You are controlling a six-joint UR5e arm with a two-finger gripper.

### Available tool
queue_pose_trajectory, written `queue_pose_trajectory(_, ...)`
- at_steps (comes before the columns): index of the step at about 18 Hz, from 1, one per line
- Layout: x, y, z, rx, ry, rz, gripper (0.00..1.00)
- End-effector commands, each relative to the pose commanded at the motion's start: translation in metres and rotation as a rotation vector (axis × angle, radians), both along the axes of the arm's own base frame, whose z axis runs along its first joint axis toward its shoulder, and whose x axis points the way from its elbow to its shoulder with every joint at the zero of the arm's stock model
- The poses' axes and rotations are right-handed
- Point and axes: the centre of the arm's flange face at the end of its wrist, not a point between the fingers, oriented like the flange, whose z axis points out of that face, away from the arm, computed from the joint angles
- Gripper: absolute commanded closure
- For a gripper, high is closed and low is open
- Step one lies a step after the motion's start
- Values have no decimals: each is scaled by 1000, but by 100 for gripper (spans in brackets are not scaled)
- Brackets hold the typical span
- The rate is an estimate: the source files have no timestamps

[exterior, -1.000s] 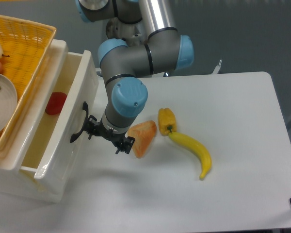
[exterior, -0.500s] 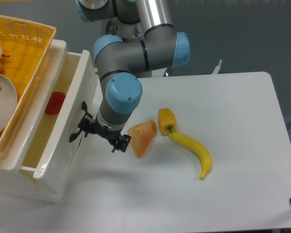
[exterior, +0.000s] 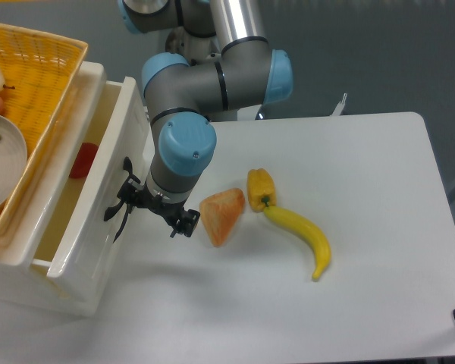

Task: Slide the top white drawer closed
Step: 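Keep pushing the drawer front until it sits flush with the cabinet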

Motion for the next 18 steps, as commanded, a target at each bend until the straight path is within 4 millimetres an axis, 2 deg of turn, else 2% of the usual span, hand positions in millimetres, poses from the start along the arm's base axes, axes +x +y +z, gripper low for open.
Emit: queue_pose_trajectory(18,21,7,2,-8,-6,-13,0)
